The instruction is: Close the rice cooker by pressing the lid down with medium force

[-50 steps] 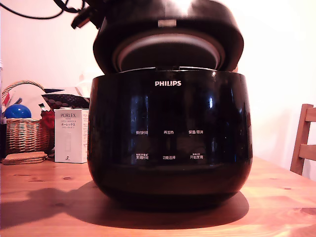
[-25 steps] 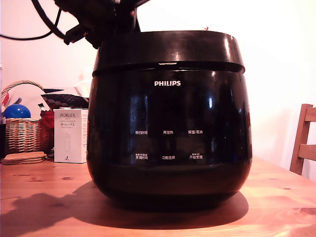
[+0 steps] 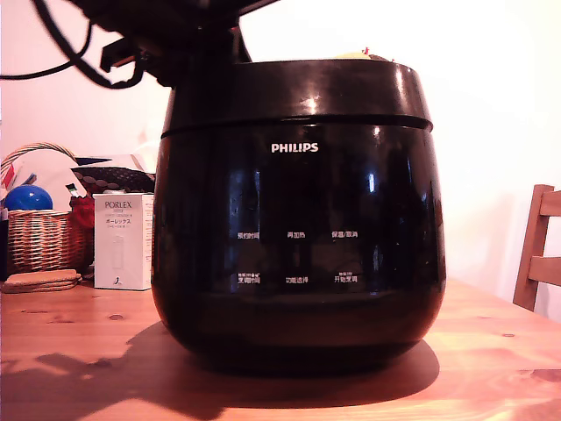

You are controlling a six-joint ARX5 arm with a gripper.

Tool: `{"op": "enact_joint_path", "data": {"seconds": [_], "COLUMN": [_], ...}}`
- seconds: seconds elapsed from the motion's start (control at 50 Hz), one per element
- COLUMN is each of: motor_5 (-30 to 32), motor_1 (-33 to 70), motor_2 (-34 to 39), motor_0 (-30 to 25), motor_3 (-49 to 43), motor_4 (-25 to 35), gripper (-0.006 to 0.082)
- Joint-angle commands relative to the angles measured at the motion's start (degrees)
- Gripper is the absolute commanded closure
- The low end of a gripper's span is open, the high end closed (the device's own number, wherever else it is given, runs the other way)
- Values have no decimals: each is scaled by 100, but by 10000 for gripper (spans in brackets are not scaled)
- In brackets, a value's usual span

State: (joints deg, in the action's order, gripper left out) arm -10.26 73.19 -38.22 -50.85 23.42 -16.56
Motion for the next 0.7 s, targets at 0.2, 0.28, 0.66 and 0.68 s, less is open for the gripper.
{"op": "enact_joint_path", "data": {"seconds": [0.2, 0.28, 0.66, 0.68], "motor_5": [-83, -81, 57, 83], "motor_1": [885, 1036, 1268, 1228], "motor_2": [662, 662, 660, 658], "motor_0": [-17, -22, -33, -33], "motor_3": [-199, -111, 374, 413], "motor_4": [20, 20, 149, 170], "gripper": [789, 789, 789, 789]}}
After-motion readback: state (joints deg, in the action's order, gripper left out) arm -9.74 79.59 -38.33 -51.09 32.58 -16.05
